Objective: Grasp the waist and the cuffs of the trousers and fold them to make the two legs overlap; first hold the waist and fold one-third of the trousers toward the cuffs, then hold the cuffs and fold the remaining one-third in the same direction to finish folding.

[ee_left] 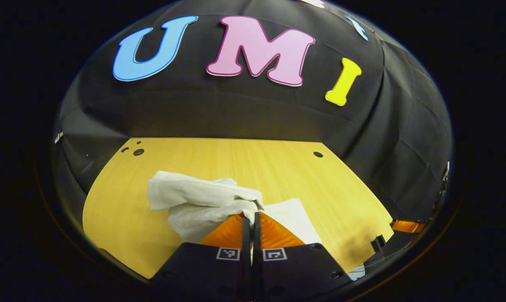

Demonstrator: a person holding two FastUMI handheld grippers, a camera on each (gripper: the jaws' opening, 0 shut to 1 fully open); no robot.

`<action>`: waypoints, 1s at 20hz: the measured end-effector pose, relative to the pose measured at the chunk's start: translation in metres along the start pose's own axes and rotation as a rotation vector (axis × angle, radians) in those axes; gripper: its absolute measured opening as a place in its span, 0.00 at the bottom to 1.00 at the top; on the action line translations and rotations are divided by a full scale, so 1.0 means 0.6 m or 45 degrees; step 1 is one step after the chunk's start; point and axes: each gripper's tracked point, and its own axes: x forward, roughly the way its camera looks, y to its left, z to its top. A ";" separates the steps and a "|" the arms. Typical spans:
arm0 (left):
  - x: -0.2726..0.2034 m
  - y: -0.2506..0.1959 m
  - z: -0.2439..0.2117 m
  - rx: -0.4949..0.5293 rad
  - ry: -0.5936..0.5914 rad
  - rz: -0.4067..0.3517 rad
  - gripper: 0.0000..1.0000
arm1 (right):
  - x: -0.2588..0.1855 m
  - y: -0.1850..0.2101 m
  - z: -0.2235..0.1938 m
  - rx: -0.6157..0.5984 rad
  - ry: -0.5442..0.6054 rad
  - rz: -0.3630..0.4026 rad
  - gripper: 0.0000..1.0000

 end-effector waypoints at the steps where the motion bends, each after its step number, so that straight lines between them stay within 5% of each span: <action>1: 0.006 -0.006 -0.009 0.022 0.015 0.001 0.05 | 0.000 -0.005 0.003 -0.003 0.000 -0.001 0.81; 17: 0.053 -0.100 -0.163 0.268 0.210 -0.034 0.07 | 0.008 -0.013 0.013 -0.073 0.048 0.102 0.81; 19: 0.052 -0.116 -0.189 0.245 0.257 -0.096 0.10 | 0.011 0.001 0.013 -0.089 0.052 0.123 0.81; 20: 0.046 -0.122 -0.192 0.229 0.266 -0.115 0.32 | 0.010 0.009 0.013 -0.094 0.053 0.135 0.81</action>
